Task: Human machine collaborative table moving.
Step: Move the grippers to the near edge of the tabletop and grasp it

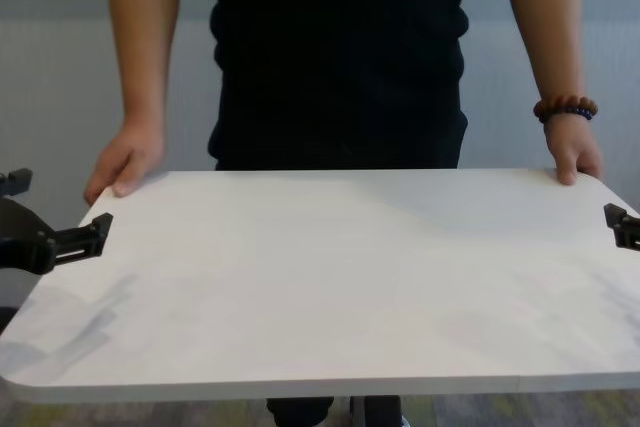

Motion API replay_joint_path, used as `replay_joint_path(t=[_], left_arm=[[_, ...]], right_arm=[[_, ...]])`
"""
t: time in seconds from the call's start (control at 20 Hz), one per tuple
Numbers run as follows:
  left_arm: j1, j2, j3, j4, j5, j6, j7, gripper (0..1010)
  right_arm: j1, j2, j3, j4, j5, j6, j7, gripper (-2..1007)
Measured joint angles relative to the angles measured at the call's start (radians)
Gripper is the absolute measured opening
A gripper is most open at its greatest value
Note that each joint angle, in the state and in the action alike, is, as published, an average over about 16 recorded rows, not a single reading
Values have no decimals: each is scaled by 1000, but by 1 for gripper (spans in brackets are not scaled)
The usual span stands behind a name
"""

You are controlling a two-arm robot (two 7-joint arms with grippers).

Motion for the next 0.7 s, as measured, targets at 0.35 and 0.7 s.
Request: replay_joint_path(t=[0.35, 0.7], left_arm=[[0, 0, 0, 0, 0, 0, 0, 1003], [0, 0, 0, 0, 0, 0, 0, 1003]], right_arm=[[0, 0, 0, 0, 0, 0, 0, 1001], [0, 0, 0, 0, 0, 0, 0, 1001]])
